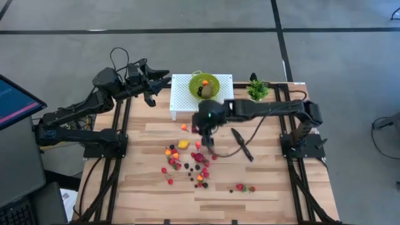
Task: Pick & Place Fruit
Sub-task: Put the red raspberry into the green strainer bowl
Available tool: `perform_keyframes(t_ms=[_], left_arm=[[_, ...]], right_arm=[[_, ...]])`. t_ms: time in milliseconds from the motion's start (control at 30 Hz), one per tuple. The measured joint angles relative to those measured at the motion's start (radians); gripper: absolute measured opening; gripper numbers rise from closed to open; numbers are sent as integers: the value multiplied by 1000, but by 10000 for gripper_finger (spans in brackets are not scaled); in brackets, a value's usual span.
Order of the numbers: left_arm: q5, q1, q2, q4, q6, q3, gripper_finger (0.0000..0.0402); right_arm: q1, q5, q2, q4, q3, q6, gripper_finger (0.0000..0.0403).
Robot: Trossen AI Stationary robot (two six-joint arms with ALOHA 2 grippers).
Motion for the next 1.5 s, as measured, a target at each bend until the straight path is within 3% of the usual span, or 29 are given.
perform_keyframes(t_ms=[333,967,1500], left_arm=[[0,0,0,0,0,0,142],[0,0,0,0,0,0,142],[0,0,0,0,0,0,142]], right_arm=[[-165,0,0,-33,141,-37,107],[-455,1,2,-170,145,-9,107],[-497,1,3,-179,94,0,107]])
